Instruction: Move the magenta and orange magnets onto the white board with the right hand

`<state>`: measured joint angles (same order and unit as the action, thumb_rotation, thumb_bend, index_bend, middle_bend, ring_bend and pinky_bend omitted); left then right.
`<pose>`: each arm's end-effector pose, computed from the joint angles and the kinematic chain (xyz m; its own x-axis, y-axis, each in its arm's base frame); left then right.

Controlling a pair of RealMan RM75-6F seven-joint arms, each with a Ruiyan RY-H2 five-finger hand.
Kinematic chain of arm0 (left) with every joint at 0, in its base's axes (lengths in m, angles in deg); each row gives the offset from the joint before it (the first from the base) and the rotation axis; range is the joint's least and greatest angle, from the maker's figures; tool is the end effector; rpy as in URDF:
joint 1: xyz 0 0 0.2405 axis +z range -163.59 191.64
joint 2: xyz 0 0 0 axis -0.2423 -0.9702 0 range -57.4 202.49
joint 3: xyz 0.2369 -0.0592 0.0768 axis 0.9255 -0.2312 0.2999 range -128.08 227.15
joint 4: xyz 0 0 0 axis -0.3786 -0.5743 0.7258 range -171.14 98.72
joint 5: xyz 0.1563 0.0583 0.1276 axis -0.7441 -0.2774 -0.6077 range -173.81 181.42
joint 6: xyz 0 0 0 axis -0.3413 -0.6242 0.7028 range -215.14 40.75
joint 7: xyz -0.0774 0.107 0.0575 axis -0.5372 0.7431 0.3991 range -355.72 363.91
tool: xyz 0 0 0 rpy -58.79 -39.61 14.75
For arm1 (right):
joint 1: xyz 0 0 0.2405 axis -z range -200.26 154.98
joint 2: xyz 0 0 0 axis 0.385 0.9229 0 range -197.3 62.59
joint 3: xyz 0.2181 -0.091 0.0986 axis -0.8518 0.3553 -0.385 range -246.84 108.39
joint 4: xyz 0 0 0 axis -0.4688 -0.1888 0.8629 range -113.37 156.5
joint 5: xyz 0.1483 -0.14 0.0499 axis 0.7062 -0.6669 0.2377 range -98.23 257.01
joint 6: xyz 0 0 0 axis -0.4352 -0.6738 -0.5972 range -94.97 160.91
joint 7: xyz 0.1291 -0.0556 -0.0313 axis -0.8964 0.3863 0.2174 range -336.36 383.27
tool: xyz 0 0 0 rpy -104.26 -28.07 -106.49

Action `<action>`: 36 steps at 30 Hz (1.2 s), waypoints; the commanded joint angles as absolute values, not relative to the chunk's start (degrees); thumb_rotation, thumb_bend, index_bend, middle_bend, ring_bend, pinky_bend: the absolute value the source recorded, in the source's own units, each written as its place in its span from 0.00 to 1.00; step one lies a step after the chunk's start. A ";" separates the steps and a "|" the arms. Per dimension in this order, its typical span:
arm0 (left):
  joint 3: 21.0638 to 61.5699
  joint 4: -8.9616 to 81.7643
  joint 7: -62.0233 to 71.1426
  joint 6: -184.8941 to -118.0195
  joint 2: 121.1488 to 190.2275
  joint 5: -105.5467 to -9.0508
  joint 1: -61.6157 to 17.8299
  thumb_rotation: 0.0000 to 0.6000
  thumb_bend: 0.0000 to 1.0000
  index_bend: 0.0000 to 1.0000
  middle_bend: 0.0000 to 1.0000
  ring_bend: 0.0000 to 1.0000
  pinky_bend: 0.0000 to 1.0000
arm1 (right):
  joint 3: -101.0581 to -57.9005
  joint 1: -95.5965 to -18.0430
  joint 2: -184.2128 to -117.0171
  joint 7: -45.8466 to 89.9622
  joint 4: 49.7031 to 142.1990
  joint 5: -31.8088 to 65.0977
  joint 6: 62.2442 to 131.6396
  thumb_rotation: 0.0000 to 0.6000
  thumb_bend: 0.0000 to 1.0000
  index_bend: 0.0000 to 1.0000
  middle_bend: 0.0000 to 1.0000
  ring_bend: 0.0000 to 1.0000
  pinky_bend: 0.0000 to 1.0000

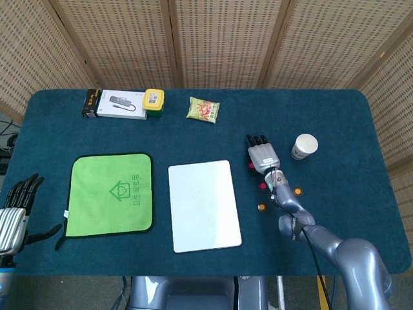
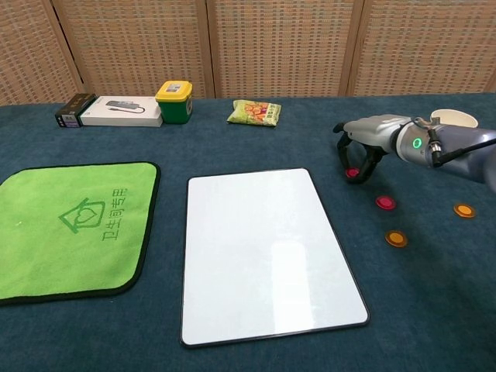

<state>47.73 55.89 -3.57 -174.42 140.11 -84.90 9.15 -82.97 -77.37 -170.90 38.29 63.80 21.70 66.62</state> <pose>-0.2994 0.1767 0.1401 0.2188 -0.0047 0.9758 0.9740 -0.0593 -0.2186 -0.1838 -0.4515 -0.0474 0.5949 -0.3198 0.7374 -0.8037 -0.2473 0.5412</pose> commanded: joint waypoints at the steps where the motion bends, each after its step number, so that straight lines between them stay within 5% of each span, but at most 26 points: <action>1: 47.76 55.94 -3.64 -174.33 140.07 -84.87 9.13 1.00 0.01 0.00 0.00 0.00 0.00 | -83.06 -77.26 -170.40 38.12 64.56 21.41 66.95 1.00 0.41 0.57 0.00 0.00 0.00; 14: 47.89 56.01 -3.79 -174.22 139.96 -85.22 9.00 1.00 0.01 0.00 0.00 0.00 0.00 | -85.15 -79.33 -165.76 42.93 82.52 22.40 71.33 1.00 0.41 0.57 0.00 0.00 0.00; 28: 48.02 55.79 -4.83 -174.07 139.70 -85.23 9.00 1.00 0.01 0.00 0.00 0.00 0.00 | -86.63 -85.86 -172.71 53.77 80.92 35.30 72.99 1.00 0.42 0.57 0.00 0.00 0.00; 30: 48.03 55.77 -4.96 -174.05 139.66 -85.28 8.97 1.00 0.01 0.00 0.00 0.00 0.00 | -86.37 -86.33 -173.55 54.46 80.29 36.31 73.03 1.00 0.38 0.52 0.00 0.00 0.00; 34: 48.03 55.78 -5.13 -174.00 139.59 -85.23 8.96 1.00 0.01 0.00 0.00 0.00 0.00 | -85.86 -86.95 -174.15 55.74 79.59 38.32 72.56 1.00 0.14 0.27 0.00 0.00 0.00; 36: 48.01 55.82 -5.17 -174.02 139.58 -85.22 8.96 1.00 0.01 0.00 0.00 0.00 0.00 | -85.84 -87.00 -173.71 56.15 80.19 38.84 72.93 1.00 0.12 0.25 0.00 0.00 0.00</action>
